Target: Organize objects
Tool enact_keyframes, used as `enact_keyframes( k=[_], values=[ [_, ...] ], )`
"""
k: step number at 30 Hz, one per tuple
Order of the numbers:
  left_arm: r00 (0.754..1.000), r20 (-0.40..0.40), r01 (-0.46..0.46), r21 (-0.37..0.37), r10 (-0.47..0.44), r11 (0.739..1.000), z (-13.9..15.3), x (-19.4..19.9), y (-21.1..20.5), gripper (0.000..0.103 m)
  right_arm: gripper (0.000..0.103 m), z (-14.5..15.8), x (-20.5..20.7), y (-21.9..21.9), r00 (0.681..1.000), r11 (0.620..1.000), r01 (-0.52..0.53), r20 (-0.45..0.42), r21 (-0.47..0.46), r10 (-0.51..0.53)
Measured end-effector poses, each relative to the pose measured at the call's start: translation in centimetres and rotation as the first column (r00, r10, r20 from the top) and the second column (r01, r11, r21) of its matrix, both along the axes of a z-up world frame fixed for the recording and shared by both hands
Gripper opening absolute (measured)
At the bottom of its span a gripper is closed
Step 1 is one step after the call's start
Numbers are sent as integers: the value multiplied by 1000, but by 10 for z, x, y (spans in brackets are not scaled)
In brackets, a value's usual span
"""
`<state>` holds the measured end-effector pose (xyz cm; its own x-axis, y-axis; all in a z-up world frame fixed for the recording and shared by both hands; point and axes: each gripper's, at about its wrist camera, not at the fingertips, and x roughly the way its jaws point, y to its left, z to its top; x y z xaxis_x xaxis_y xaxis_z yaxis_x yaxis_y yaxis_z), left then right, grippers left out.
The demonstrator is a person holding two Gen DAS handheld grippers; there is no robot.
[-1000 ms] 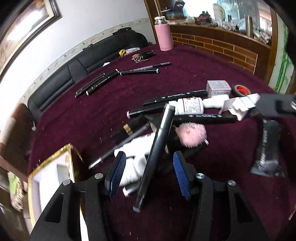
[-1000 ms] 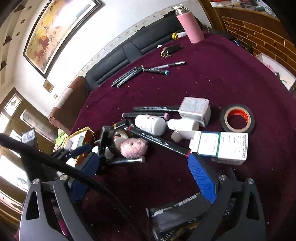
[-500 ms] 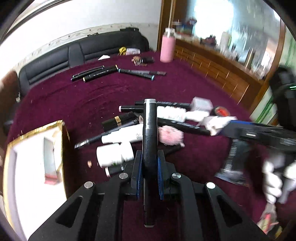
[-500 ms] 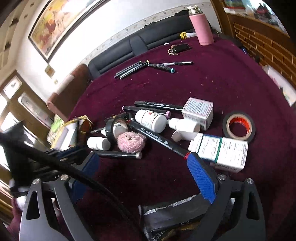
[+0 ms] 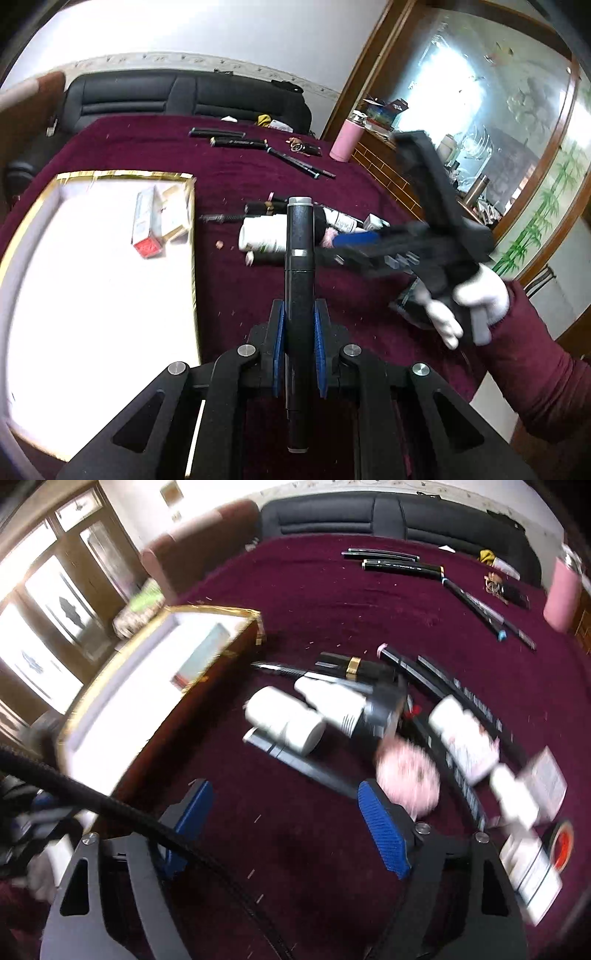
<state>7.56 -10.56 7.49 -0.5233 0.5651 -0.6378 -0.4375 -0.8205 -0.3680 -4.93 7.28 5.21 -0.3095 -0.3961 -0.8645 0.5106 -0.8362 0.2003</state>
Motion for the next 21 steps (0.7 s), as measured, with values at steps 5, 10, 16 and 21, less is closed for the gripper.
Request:
enact_keyframes(
  k=[5,10,16,21],
  values=[
    [1000,19,-20,34,20,999,-7,-1,-13,11,50,-26,-11,-12,999,985,-22,48,169,14],
    [999,40,-21,68,19,997,-18,-1,-17,11,24,-26,5,-22,998,960,1,58,280,-18],
    [998,39,-47,88,44,995,-19,2,-26,11,13,-25,22,-3,984,997,54,168,49,-62],
    [996,33,-87,107,84,990,-14,9,-38,11,13,-33,37,21,944,953,113,330,-281,-14]
  ],
)
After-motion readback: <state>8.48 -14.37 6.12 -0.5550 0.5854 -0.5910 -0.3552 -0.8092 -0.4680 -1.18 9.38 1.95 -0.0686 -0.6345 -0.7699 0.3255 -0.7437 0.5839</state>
